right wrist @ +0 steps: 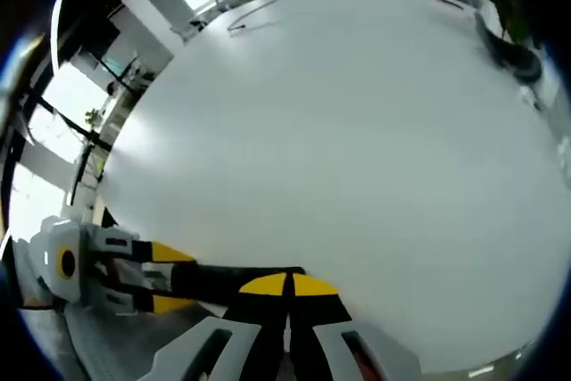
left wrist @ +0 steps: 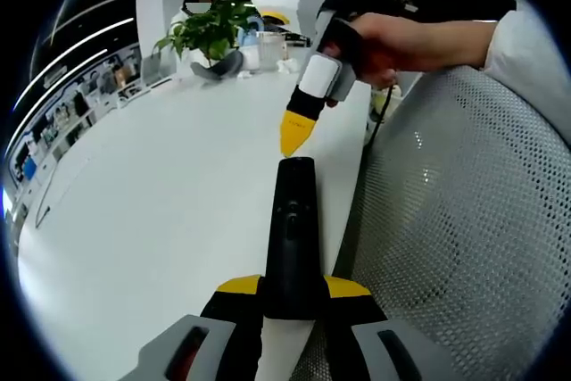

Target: Press the specified remote control buttons in sequence, fully releasing each button before pressing the next.

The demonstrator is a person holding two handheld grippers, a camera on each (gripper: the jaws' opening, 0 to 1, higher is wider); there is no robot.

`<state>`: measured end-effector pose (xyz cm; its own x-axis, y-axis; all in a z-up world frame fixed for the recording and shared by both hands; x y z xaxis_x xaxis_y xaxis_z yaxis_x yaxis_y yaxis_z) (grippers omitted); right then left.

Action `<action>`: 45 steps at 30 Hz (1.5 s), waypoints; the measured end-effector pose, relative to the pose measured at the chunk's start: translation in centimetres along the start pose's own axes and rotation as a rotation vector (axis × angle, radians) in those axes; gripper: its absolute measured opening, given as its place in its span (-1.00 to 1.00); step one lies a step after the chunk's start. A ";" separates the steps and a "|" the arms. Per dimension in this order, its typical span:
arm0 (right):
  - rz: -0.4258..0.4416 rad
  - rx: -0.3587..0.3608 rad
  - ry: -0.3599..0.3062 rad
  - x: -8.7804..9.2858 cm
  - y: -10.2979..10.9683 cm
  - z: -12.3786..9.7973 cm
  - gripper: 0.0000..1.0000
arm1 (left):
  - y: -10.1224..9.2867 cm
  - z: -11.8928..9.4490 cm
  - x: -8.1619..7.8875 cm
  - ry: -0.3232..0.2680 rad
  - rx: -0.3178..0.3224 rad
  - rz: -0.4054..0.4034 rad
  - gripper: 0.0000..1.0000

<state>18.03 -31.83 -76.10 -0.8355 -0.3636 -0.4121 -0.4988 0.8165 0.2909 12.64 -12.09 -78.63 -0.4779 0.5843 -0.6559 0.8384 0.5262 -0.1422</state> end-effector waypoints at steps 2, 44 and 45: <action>0.013 -0.008 0.018 0.1 -0.1 0.3 -1.00 | 0.0 0.0 0.0 0.000 0.000 0.001 -0.52; -0.046 -0.013 0.030 0.4 0.6 0.1 -1.00 | 0.1 0.0 0.2 -0.016 0.002 -0.008 -0.51; -0.052 -0.001 0.033 0.4 0.6 0.2 -1.00 | 0.1 0.0 0.2 -0.016 0.002 -0.008 -0.51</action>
<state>17.39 -31.43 -76.25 -0.8154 -0.4204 -0.3980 -0.5422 0.7954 0.2707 12.64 -11.90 -78.74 -0.4803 0.5700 -0.6667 0.8351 0.5295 -0.1490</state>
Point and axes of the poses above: the point that each gripper's makers call its tool centre point, and the gripper's own axes: z roughly forward along the fingers, y roughly to its left, x roughly out of its underside, the point moved 10 cm from there along -z, roughly backward along the fingers, and after that the axes turned 12 degrees about -z, right-handed, at the moved point
